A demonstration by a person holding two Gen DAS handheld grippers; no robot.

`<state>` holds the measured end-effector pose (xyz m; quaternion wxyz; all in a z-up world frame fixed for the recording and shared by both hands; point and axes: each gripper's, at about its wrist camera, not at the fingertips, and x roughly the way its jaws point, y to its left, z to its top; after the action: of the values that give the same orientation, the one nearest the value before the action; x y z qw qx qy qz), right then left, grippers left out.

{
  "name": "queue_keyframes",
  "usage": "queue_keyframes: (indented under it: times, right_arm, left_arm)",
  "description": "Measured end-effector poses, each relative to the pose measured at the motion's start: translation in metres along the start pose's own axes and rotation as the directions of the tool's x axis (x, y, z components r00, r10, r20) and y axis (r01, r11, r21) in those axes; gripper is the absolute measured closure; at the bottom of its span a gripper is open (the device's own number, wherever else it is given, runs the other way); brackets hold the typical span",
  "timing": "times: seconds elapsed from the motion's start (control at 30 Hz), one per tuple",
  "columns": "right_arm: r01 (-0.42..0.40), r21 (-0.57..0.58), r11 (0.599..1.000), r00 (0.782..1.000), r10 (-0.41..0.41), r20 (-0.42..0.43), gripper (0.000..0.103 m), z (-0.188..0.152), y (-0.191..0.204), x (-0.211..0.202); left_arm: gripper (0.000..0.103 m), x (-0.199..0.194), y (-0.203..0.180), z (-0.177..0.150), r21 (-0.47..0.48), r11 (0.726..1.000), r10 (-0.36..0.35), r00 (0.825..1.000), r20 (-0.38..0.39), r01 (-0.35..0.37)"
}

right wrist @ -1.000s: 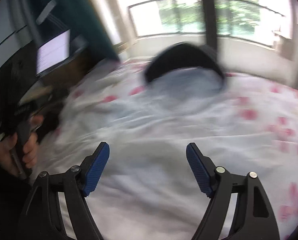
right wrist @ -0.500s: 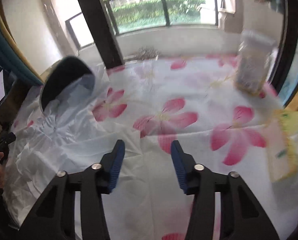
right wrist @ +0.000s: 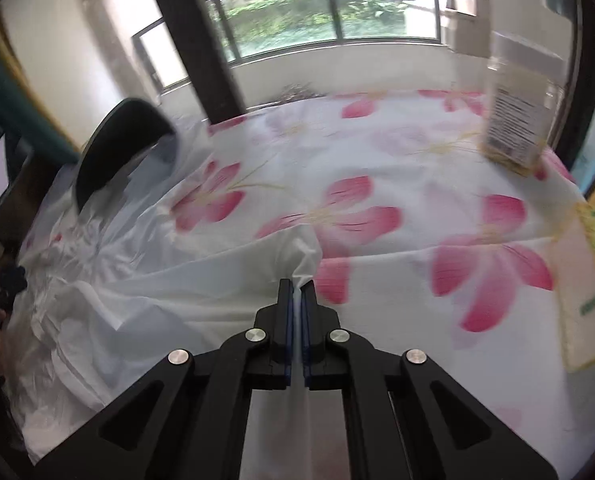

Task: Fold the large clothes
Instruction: 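Fold the held side edge toward the jacket center and open the right gripper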

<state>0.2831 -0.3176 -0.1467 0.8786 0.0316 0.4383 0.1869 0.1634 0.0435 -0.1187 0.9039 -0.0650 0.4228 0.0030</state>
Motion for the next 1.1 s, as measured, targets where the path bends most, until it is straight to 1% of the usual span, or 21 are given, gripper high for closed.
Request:
queue_keyframes:
  times: [0.03, 0.1, 0.13, 0.2, 0.3, 0.37, 0.47, 0.6, 0.63, 0.67, 0.7, 0.73, 0.77, 0.87, 1.0, 1.07, 1.1]
  right_arm:
    - [0.004, 0.007, 1.0, 1.0, -0.004, 0.0, 0.1, 0.001, -0.002, 0.0]
    - [0.012, 0.022, 1.0, 1.0, -0.012, 0.001, 0.1, 0.001, -0.003, 0.001]
    - [0.017, 0.023, 1.0, 1.0, -0.017, 0.0, 0.1, 0.001, -0.002, 0.002]
    - [0.048, 0.009, 0.999, 0.999, -0.048, -0.003, 0.1, 0.0, 0.001, 0.008]
    - [0.082, 0.004, 0.997, 0.997, -0.082, 0.001, 0.1, -0.001, 0.002, 0.013]
    - [0.111, -0.006, 0.994, 0.994, -0.111, 0.004, 0.1, 0.0, 0.002, 0.012]
    - [0.183, -0.001, 0.983, 0.983, -0.183, 0.014, 0.099, 0.002, 0.0, 0.007]
    - [0.186, 0.013, 0.982, 0.981, -0.187, 0.046, 0.096, 0.005, -0.001, -0.012]
    - [0.188, 0.014, 0.982, 0.981, -0.189, 0.051, 0.09, 0.005, 0.001, -0.016]
    - [0.191, 0.015, 0.981, 0.98, -0.192, 0.057, 0.076, 0.005, 0.002, -0.021]
    - [0.189, 0.022, 0.982, 0.98, -0.19, 0.062, 0.068, 0.005, 0.004, -0.026]
    - [0.183, 0.032, 0.983, 0.98, -0.185, 0.068, 0.054, 0.005, 0.005, -0.03]
    - [0.178, 0.04, 0.983, 0.981, -0.18, 0.077, 0.049, 0.004, 0.007, -0.034]
    - [0.171, 0.049, 0.984, 0.979, -0.175, 0.1, 0.047, 0.005, 0.018, -0.045]
    - [0.155, 0.049, 0.987, 0.978, -0.16, 0.133, 0.044, 0.007, 0.036, -0.057]
    - [0.145, 0.047, 0.988, 0.978, -0.15, 0.146, 0.042, 0.008, 0.045, -0.061]
    - [0.14, 0.046, 0.989, 0.978, -0.146, 0.15, 0.042, 0.008, 0.051, -0.063]
  left_arm:
    - [0.013, 0.008, -0.003, 0.002, 0.004, 1.0, -0.003, 1.0, -0.012, 0.003]
    - [0.02, 0.021, -0.008, 0.003, 0.01, 1.0, 0.003, 0.999, -0.047, -0.003]
    - [0.022, 0.03, -0.01, 0.002, 0.017, 1.0, 0.014, 0.997, -0.076, -0.013]
    - [0.025, 0.04, -0.012, -0.001, 0.024, 0.999, 0.03, 0.994, -0.105, -0.027]
    - [0.025, 0.039, -0.014, -0.003, 0.037, 0.998, 0.056, 0.994, -0.093, -0.053]
    - [0.025, 0.036, -0.011, -0.006, 0.027, 0.997, 0.076, 0.993, -0.088, -0.074]
    - [0.026, 0.026, 0.001, -0.007, 0.0, 0.996, 0.085, 0.994, -0.074, -0.086]
    - [0.026, 0.004, 0.025, -0.004, -0.055, 0.996, 0.069, 0.997, -0.026, -0.07]
    - [0.026, -0.001, 0.032, -0.002, -0.073, 0.995, 0.066, 0.998, -0.015, -0.067]
    - [0.026, -0.004, 0.038, -0.001, -0.084, 0.994, 0.064, 0.998, -0.009, -0.065]
    - [0.026, -0.007, 0.044, 0.002, -0.095, 0.993, 0.065, 0.998, -0.003, -0.065]
    - [0.026, -0.01, 0.048, 0.003, -0.1, 0.993, 0.068, 0.998, 0.005, -0.067]
    - [0.026, -0.014, 0.053, 0.005, -0.102, 0.992, 0.074, 0.997, 0.014, -0.072]
    - [0.026, -0.021, 0.065, 0.011, -0.112, 0.991, 0.08, 0.996, 0.043, -0.075]
    - [0.026, -0.022, 0.077, 0.019, -0.122, 0.991, 0.065, 0.996, 0.057, -0.057]
    - [0.026, -0.021, 0.088, 0.024, -0.156, 0.986, 0.077, 0.995, 0.059, -0.067]
    - [0.026, -0.02, 0.097, 0.027, -0.189, 0.981, 0.056, 0.996, 0.067, -0.042]
